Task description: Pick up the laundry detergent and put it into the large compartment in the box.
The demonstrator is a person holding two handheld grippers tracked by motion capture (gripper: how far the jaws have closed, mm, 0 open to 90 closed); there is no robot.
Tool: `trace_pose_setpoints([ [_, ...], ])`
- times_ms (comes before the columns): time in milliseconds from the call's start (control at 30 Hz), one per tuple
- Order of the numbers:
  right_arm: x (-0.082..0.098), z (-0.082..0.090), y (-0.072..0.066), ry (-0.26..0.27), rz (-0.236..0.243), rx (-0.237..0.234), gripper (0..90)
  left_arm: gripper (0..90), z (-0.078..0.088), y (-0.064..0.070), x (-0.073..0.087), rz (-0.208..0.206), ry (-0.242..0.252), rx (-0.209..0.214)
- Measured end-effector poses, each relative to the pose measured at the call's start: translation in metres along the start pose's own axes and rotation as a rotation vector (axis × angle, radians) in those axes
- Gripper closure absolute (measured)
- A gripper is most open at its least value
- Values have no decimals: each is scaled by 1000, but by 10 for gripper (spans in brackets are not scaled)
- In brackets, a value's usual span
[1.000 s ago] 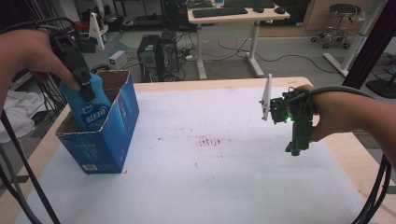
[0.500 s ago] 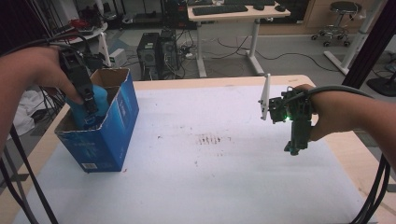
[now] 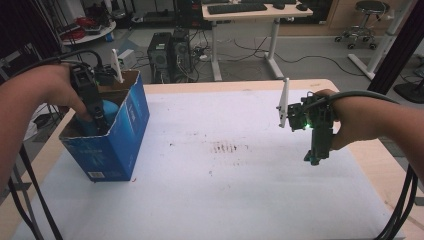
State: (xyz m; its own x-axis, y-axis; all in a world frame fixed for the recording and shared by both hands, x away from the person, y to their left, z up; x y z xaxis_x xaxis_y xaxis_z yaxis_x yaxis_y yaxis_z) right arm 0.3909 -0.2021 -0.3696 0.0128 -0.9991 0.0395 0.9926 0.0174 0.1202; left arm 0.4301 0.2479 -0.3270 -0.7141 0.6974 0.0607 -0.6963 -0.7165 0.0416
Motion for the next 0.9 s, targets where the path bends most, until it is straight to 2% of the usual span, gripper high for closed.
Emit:
trace_pose_setpoints([
  [100, -1, -1, 1, 0, 5, -1, 22, 377, -7, 0, 1, -14, -3, 2],
  [167, -2, -2, 1, -1, 2, -4, 22, 377, -7, -1, 0, -11, 26, 5],
  [700, 0, 0, 1, 0, -2, -1, 22, 374, -8, 0, -1, -17, 12, 6],
  [900, 1, 1, 0, 4, -4, 4, 22, 336, -5, 2, -2, -22, 15, 10],
])
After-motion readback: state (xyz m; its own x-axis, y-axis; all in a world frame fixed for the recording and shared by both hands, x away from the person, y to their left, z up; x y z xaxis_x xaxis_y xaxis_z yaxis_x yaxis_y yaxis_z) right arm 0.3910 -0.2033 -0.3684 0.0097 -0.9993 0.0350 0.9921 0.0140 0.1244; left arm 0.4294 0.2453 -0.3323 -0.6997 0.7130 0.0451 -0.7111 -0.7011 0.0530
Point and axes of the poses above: each handheld gripper's, and its own axes: z roughly backward along the jaws, x roughly out of its underside, y roughly to its right, the point moved 4 cm from there along -z, roughly forward along the jaws, and after that the axes turned 5 degrees about z, right-handed, at the moved point
